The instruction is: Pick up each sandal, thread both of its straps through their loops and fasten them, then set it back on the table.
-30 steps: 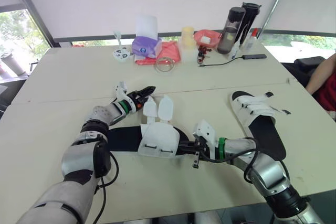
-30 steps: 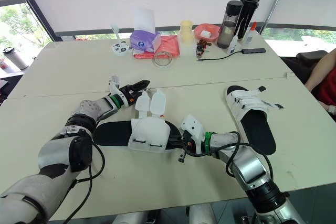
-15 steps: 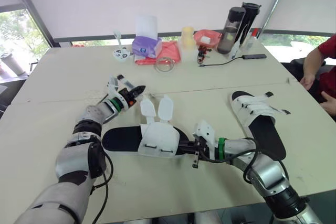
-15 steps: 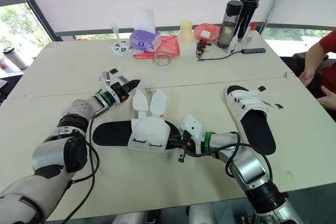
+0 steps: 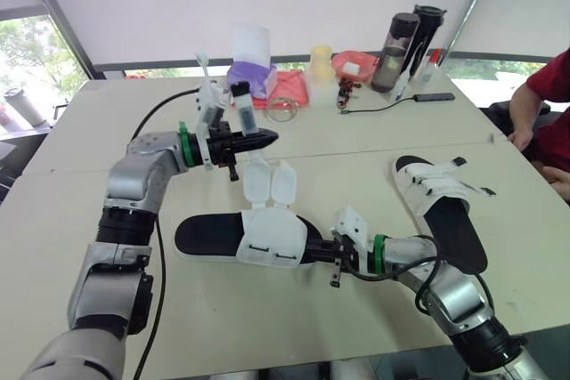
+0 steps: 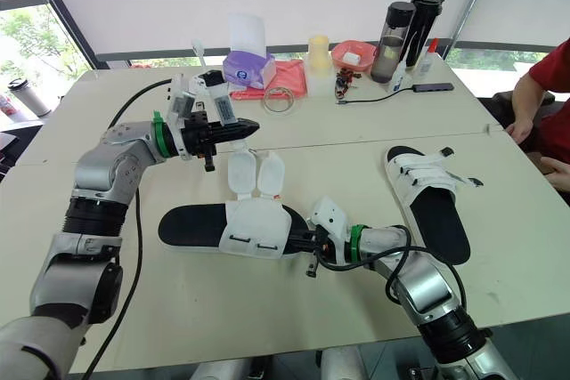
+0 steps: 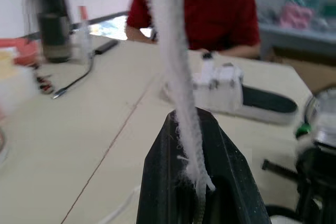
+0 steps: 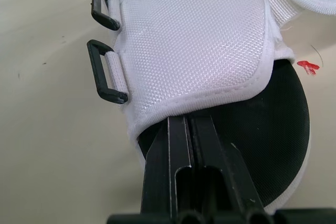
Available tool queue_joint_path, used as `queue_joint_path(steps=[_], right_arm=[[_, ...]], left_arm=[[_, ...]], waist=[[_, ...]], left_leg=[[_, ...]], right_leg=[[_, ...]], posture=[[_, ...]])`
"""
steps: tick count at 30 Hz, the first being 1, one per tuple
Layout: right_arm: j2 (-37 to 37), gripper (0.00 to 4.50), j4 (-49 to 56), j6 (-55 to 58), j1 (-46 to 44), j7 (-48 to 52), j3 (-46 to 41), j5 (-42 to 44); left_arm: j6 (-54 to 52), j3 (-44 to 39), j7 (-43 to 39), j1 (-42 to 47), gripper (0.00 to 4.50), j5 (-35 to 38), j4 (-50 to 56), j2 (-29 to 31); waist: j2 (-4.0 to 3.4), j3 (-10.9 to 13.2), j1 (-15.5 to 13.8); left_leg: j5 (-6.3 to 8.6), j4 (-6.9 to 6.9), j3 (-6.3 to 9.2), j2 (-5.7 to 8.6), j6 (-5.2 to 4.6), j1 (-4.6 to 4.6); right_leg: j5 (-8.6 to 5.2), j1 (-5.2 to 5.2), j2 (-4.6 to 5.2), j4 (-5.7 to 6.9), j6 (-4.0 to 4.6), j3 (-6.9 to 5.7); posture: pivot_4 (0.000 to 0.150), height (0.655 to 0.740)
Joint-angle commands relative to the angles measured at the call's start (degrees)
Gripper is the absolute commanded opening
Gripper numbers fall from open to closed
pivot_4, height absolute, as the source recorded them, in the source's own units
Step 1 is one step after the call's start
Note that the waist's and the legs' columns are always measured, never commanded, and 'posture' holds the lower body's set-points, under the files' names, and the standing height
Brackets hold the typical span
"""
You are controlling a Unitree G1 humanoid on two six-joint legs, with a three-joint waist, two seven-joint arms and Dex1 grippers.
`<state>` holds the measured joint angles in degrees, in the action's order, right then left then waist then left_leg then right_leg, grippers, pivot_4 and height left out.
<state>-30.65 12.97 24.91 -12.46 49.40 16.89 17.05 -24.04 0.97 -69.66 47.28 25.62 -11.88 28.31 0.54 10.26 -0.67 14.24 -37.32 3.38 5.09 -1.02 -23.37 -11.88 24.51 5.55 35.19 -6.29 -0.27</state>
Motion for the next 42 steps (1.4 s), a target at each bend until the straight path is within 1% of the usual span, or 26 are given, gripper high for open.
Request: queue_joint_path(steps=[1, 4, 6, 8, 9, 10, 12, 14, 16, 17, 19, 22, 24, 25, 26, 27, 28, 30, 32, 34, 35, 36, 37, 38, 40, 42], right_arm=[[-0.7, 0.00, -3.2, 0.0, 0.6, -0.2, 0.5, -2.4], [-0.8, 0.00, -4.3, -0.9, 0.5, 0.0, 0.6, -2.8], [-0.8, 0.00, -4.8, -1.4, 0.4, 0.0, 0.6, -3.0], [-0.7, 0.00, -5.3, -1.8, 0.3, 0.1, 0.6, -3.1], [-0.7, 0.00, -5.5, -2.0, 0.2, 0.2, 0.6, -3.1], [-0.7, 0.00, -5.8, -2.2, 0.2, 0.2, 0.5, -3.2], [-0.6, 0.00, -5.9, -2.3, 0.0, 0.2, 0.5, -3.2], [-0.6, 0.00, -6.2, -2.5, 0.0, 0.2, 0.6, -3.4], [-0.5, 0.00, -6.7, -2.8, -0.3, 0.5, 0.6, -3.5], [-0.5, 0.00, -6.8, -2.8, -0.3, 0.5, 0.6, -3.5], [-0.4, 0.00, -7.4, -3.1, -0.6, 0.8, 0.7, -3.6], [0.0, 0.00, -8.8, -3.5, -1.4, 1.4, 0.9, -3.8], [0.1, 0.00, -9.7, -3.9, -1.8, 1.7, 1.1, -3.9], [0.2, 0.00, -10.2, -4.1, -2.0, 1.8, 1.2, -3.9], [0.2, 0.00, -10.6, -4.3, -2.1, 2.0, 1.3, -4.0], [0.1, 0.00, -11.0, -4.5, -2.2, 2.2, 1.4, -4.1], [0.1, 0.00, -11.3, -4.7, -2.3, 2.4, 1.4, -4.1], [0.1, 0.00, -12.3, -5.0, -2.5, 2.9, 1.3, -3.9], [0.3, 0.00, -13.3, -5.4, -2.7, 3.2, 1.4, -4.0], [0.5, 0.00, -14.2, -5.9, -3.0, 3.6, 1.8, -4.2], [0.7, 0.00, -14.4, -6.0, -3.2, 3.7, 2.0, -4.3], [1.0, 0.00, -14.7, -6.1, -3.4, 3.8, 2.2, -4.4], [1.2, 0.00, -14.9, -6.2, -3.5, 3.8, 2.4, -4.5], [1.4, 0.00, -15.1, -6.3, -3.7, 3.8, 2.4, -4.6], [1.5, 0.00, -15.4, -6.5, -3.8, 3.9, 2.5, -4.6], [1.4, 0.00, -15.6, -6.6, -3.9, 4.0, 2.5, -4.6]], left_arm=[[0.9, 1.9, -5.3, -3.0, 0.03, 1.4, 12.0, 4.1], [0.5, 4.0, -8.1, -10.2, 0.03, 2.4, 22.0, 7.8], [3.8, 5.3, -9.3, -14.8, 0.03, 0.7, 25.8, 9.6], [14.3, 7.1, -10.1, -19.6, 0.03, -4.9, 26.3, 10.7], [24.5, 8.1, -9.1, -21.5, 0.03, -9.9, 24.2, 10.5], [33.1, 8.6, -8.5, -22.9, 0.03, -13.2, 22.1, 10.0], [44.6, 8.6, -6.9, -24.7, 0.03, -16.7, 18.1, 9.3], [55.2, 8.7, -6.0, -25.6, 0.56, -18.9, 14.1, 9.2], [64.7, 8.3, -3.8, -25.3, 1.32, -20.8, 10.0, 8.7], [67.2, 8.4, -2.9, -25.0, 1.93, -21.2, 8.6, 8.6], [76.3, 7.1, 1.1, -23.8, 2.88, -23.2, 5.3, 7.8], [85.0, 4.0, 8.0, -23.3, 4.33, -26.2, 1.3, 7.2], [86.3, 1.9, 11.9, -23.9, 4.33, -26.8, -0.7, 7.7], [81.8, 1.8, 12.3, -25.2, 4.33, -24.3, 0.2, 8.7], [73.3, 1.8, 12.4, -26.8, 4.33, -21.1, 2.6, 9.8], [61.2, 1.6, 12.8, -28.5, 4.33, -17.2, 6.4, 11.0], [52.3, 1.4, 13.2, -29.6, 4.33, -14.1, 9.8, 12.2], [36.6, 0.9, 10.9, -32.6, 4.33, -7.5, 17.2, 17.1], [23.1, -0.4, 10.7, -34.9, 4.33, -0.8, 23.1, 21.1], [15.7, -1.8, 10.2, -37.5, 4.33, 3.3, 26.8, 23.7], [9.6, -3.2, 9.4, -39.6, 4.33, 8.7, 29.2, 25.4], [5.9, -4.5, 9.4, -41.2, 4.33, 11.5, 30.9, 26.1], [-0.5, -6.2, 10.1, -43.2, 4.33, 17.4, 33.4, 27.3], [-5.6, -7.8, 10.6, -44.9, 4.33, 22.8, 35.5, 28.3], [-11.7, -10.4, 12.7, -47.6, 4.33, 29.0, 39.2, 28.8], [-15.8, -12.1, 15.4, -49.6, 4.33, 33.3, 42.4, 28.6]], waist=[[-0.02, 0.0, 0.2], [-0.15, -0.1, 0.3], [-0.15, -0.1, 0.3], [-0.14, -0.1, 0.1], [-0.14, -0.1, 0.0], [-0.14, -0.1, -0.1], [-0.09, -0.1, -0.2], [-0.07, -0.1, -0.2], [-0.08, -0.2, -0.1], [-0.08, -0.2, -0.1], [-0.08, -0.2, -0.1], [-0.05, -0.2, -0.1], [-0.07, -0.2, 0.0], [-0.05, -0.2, 0.0], [-0.06, -0.2, 0.0], [-0.07, -0.2, 0.1], [-0.07, -0.2, 0.2], [0.00, -0.2, 0.4], [-0.01, -0.2, 0.5], [-0.01, -0.2, 0.5], [-0.01, -0.2, 0.5], [0.00, -0.2, 0.8], [-0.02, -0.2, 1.1], [-0.01, -0.2, 1.3], [0.00, -0.2, 1.5], [0.00, -0.2, 1.5]], left_leg=[[0.00, 0.01, 0.00, -0.01, 0.00, 0.00], [0.00, 0.12, -0.02, -0.01, -0.01, 0.06], [0.00, 0.12, -0.01, -0.04, -0.01, 0.06], [-0.01, 0.09, 0.00, -0.05, -0.01, 0.07], [-0.01, 0.07, 0.00, -0.06, 0.00, 0.08], [-0.01, 0.05, 0.00, -0.07, 0.00, 0.11], [0.03, 0.06, 0.00, -0.08, 0.09, 0.16], [0.03, 0.05, -0.01, -0.08, 0.09, 0.16], [0.03, 0.05, -0.01, -0.09, 0.09, 0.17], [0.03, 0.06, -0.01, -0.09, 0.09, 0.17], [-0.03, 0.06, -0.01, -0.10, 0.00, 0.17], [-0.07, 0.04, -0.01, -0.09, -0.04, 0.16], [-0.07, 0.04, -0.01, -0.09, -0.04, 0.18], [-0.07, 0.04, -0.01, -0.09, -0.04, 0.20], [-0.08, 0.04, -0.01, -0.10, -0.05, 0.20], [-0.08, 0.04, -0.01, -0.10, -0.05, 0.24], [-0.08, 0.05, -0.01, -0.10, -0.06, 0.26], [-0.08, 0.04, 0.00, -0.12, -0.06, 0.28], [-0.08, 0.00, 0.01, -0.18, -0.06, 0.33], [-0.07, 0.02, 0.01, -0.20, -0.05, 0.51], [-0.05, 0.06, 0.01, -0.21, -0.03, 0.64], [0.03, 0.12, 0.01, -0.23, 0.09, 0.80], [0.04, 0.19, 0.01, -0.27, 0.11, 0.90], [0.05, 0.23, 0.01, -0.29, 0.12, 0.95], [0.06, 0.28, 0.01, -0.40, 0.13, 0.95], [0.06, 0.34, 0.01, -0.41, 0.14, 0.95]], right_leg=[[0.00, 0.00, 0.00, -0.01, 0.00, 0.00], [-0.01, -0.03, 0.02, -0.06, 0.01, 0.05], [-0.06, -0.03, 0.01, -0.05, 0.11, 0.05], [-0.12, -0.06, 0.01, -0.05, 0.22, 0.05], [-0.13, -0.08, 0.01, -0.07, 0.27, 0.05], [-0.12, -0.12, 0.02, -0.09, 0.32, 0.05], [-0.07, -0.21, 0.04, -0.15, 0.41, 0.05], [-0.05, -0.24, 0.07, -0.17, 0.45, 0.05], [-0.05, -0.22, 0.07, -0.17, 0.45, 0.05], [-0.05, -0.20, 0.06, -0.17, 0.44, 0.05], [-0.04, -0.16, 0.04, -0.17, 0.43, 0.04], [-0.02, -0.15, 0.02, -0.16, 0.41, 0.03], [-0.02, -0.18, 0.01, -0.15, 0.41, 0.03], [-0.02, -0.18, 0.00, -0.13, 0.41, 0.03], [-0.02, -0.18, -0.02, -0.11, 0.41, 0.03], [-0.03, -0.19, -0.03, -0.08, 0.40, 0.03], [-0.03, -0.22, -0.04, -0.07, 0.39, 0.03], [-0.05, -0.22, -0.08, -0.04, 0.37, -0.01], [-0.10, -0.18, -0.13, -0.06, 0.29, -0.03], [-0.21, -0.29, -0.12, -0.09, 0.15, -0.01], [-0.24, -0.43, -0.11, -0.11, 0.14, 0.03], [-0.26, -0.60, -0.10, -0.16, 0.14, 0.05], [-0.28, -0.96, -0.09, -0.21, 0.15, 0.05], [-0.35, -1.01, -0.08, -0.20, 0.17, 0.06], [-0.41, -1.00, -0.14, -0.20, 0.23, 0.06], [-0.44, -0.97, -0.14, -0.20, 0.28, 0.06]], posture=[[0.150, 0.7400], [0.150, 0.7400], [0.150, 0.7400], [0.150, 0.7400], [0.150, 0.7400], [0.150, 0.7400], [0.150, 0.7400], [0.150, 0.7400], [0.150, 0.7400], [0.150, 0.7400], [0.150, 0.7400], [0.150, 0.7400], [0.150, 0.7400], [0.150, 0.7400], [0.150, 0.7400], [0.150, 0.7400], [0.150, 0.7400], [0.150, 0.7400], [0.150, 0.7400], [0.150, 0.7400], [0.150, 0.7400], [0.150, 0.7400], [0.150, 0.7400], [0.150, 0.7400], [0.150, 0.7400], [0.150, 0.7400]])
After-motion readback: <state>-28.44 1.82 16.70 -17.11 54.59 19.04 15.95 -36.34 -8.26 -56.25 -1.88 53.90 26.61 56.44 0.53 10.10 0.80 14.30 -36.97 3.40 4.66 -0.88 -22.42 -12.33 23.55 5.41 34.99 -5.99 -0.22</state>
